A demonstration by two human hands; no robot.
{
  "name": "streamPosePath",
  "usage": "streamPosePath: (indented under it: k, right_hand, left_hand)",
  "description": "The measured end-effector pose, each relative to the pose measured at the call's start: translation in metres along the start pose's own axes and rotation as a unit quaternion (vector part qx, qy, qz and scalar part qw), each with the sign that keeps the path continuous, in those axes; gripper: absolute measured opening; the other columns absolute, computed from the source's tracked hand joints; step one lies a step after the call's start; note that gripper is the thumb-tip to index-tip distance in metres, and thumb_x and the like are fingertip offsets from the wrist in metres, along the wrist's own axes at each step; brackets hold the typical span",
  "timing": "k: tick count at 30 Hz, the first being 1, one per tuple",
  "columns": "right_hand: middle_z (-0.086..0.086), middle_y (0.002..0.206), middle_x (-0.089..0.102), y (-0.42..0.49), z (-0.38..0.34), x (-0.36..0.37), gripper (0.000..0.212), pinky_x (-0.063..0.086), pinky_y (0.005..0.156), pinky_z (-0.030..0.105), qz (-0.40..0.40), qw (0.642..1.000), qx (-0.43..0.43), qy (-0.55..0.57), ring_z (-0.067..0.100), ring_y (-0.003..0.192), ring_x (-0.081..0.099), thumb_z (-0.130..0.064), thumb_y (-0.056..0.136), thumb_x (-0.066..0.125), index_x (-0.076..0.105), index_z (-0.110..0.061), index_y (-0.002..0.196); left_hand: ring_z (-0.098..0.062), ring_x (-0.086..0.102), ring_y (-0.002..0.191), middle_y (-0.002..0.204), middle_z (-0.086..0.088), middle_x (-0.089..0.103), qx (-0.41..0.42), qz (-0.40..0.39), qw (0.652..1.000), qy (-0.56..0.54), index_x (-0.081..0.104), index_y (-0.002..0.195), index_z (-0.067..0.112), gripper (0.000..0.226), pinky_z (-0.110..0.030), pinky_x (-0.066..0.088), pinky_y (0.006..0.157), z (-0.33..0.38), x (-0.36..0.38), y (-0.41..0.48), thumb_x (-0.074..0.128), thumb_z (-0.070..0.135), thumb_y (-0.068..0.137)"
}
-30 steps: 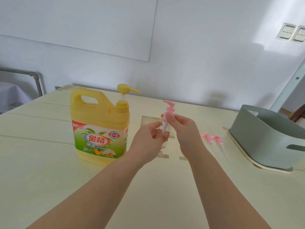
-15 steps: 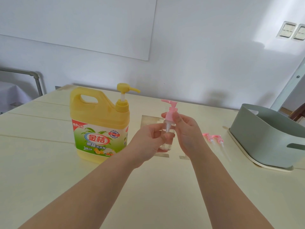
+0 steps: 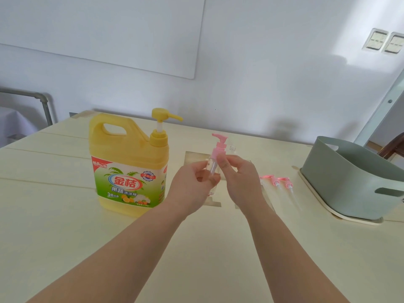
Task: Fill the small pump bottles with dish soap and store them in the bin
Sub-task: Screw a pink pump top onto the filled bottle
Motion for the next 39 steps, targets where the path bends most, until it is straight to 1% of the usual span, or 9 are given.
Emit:
streamPosePath:
  k: [5, 10, 12, 15, 20, 25, 29, 33, 39]
  right_hand:
    - [-0.016, 0.082, 0.069, -0.004, 0.006, -0.015, 0.013, 0.037, 0.075, 0.003, 0.076, 0.997, 0.006, 0.012, -0.008, 0.085, 0.060, -0.024, 0.086, 0.071, 0.070, -0.024, 0.073]
    - [-0.011, 0.073, 0.071, -0.009, 0.034, -0.020, 0.020, 0.049, 0.083, 0.026, 0.103, 0.976, 0.113, 0.158, 0.010, 0.085, 0.065, -0.028, 0.090, 0.065, 0.072, -0.022, 0.073]
    - [-0.004, 0.080, 0.073, -0.013, 0.041, -0.017, 0.027, 0.052, 0.086, 0.032, 0.095, 0.969, 0.138, 0.180, 0.015, 0.088, 0.067, -0.028, 0.095, 0.058, 0.072, -0.017, 0.075]
    - [0.006, 0.096, 0.074, -0.018, 0.047, -0.006, 0.022, 0.053, 0.084, 0.033, 0.072, 0.964, 0.166, 0.193, 0.020, 0.092, 0.068, -0.022, 0.098, 0.054, 0.072, -0.012, 0.092]
    - [0.008, 0.093, 0.075, -0.029, 0.027, 0.034, 0.015, 0.054, 0.081, 0.034, 0.002, 0.975, 0.142, 0.170, 0.021, 0.086, 0.069, -0.016, 0.092, 0.059, 0.073, -0.011, 0.097]
    - [0.003, 0.080, 0.073, -0.048, -0.019, 0.090, 0.010, 0.055, 0.067, 0.027, -0.048, 0.977, 0.088, 0.186, 0.014, 0.071, 0.068, -0.013, 0.090, 0.062, 0.072, -0.010, 0.091]
    - [0.005, 0.081, 0.073, -0.064, -0.046, 0.144, 0.012, 0.057, 0.066, 0.028, -0.095, 0.972, 0.073, 0.203, 0.019, 0.074, 0.070, -0.007, 0.089, 0.061, 0.072, -0.013, 0.090]
    - [-0.003, 0.083, 0.069, -0.073, -0.067, 0.203, 0.017, 0.054, 0.069, 0.026, -0.152, 0.967, 0.056, 0.198, 0.010, 0.068, 0.064, -0.002, 0.091, 0.057, 0.065, -0.016, 0.088]
    - [0.003, 0.089, 0.065, -0.087, -0.093, 0.305, 0.024, 0.049, 0.069, 0.027, -0.243, 0.957, 0.031, 0.157, 0.012, 0.067, 0.060, -0.001, 0.091, 0.056, 0.062, -0.023, 0.083]
  left_hand:
    - [-0.017, 0.064, 0.093, 0.091, 0.009, 0.065, -0.001, 0.032, 0.999, 0.017, 0.059, 0.124, 0.019, 0.040, -0.042, 0.054, 0.084, 0.001, -0.008, 0.000, 0.068, 0.024, 0.085]
    - [-0.016, 0.065, 0.099, 0.107, -0.003, 0.066, -0.054, -0.038, 0.996, -0.066, 0.052, 0.129, 0.016, 0.048, -0.027, 0.057, 0.071, -0.009, 0.003, -0.002, 0.069, 0.022, 0.084]
    - [-0.015, 0.066, 0.097, 0.107, -0.004, 0.068, -0.051, -0.065, 0.995, -0.064, 0.055, 0.128, 0.016, 0.046, -0.027, 0.057, 0.071, -0.009, 0.006, -0.006, 0.070, 0.022, 0.084]
    - [-0.016, 0.067, 0.093, 0.100, 0.000, 0.070, -0.037, -0.086, 0.994, -0.057, 0.060, 0.121, 0.020, 0.039, -0.037, 0.058, 0.080, -0.004, 0.003, -0.014, 0.070, 0.017, 0.084]
    - [-0.015, 0.068, 0.094, 0.101, 0.002, 0.071, -0.014, -0.100, 0.994, -0.041, 0.065, 0.111, 0.025, 0.029, -0.033, 0.056, 0.083, 0.009, -0.034, -0.036, 0.068, 0.015, 0.085]
    - [-0.024, 0.067, 0.099, 0.106, -0.007, 0.070, -0.026, -0.035, 0.998, -0.047, 0.064, 0.113, 0.016, 0.031, -0.041, 0.055, 0.086, 0.008, -0.103, -0.067, 0.067, 0.006, 0.084]
    - [-0.029, 0.066, 0.095, 0.106, -0.017, 0.068, -0.028, 0.017, 0.998, -0.051, 0.064, 0.112, 0.012, 0.029, -0.039, 0.055, 0.084, 0.006, -0.159, -0.095, 0.066, 0.002, 0.084]
    - [-0.016, 0.065, 0.083, 0.098, -0.006, 0.068, -0.046, 0.097, 0.993, -0.045, 0.064, 0.109, 0.014, 0.028, -0.040, 0.055, 0.083, 0.000, -0.221, -0.122, 0.066, 0.003, 0.084]
    - [-0.018, 0.064, 0.088, 0.106, -0.005, 0.065, -0.079, 0.230, 0.970, -0.009, 0.065, 0.110, 0.018, 0.031, -0.034, 0.057, 0.079, -0.020, -0.328, -0.166, 0.071, 0.008, 0.080]
Point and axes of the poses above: each hand's wrist, its own y-axis towards the middle knuckle, its own x-axis out of the palm, z = x × y, the point moved 8 cm from there along y, towards the middle knuckle
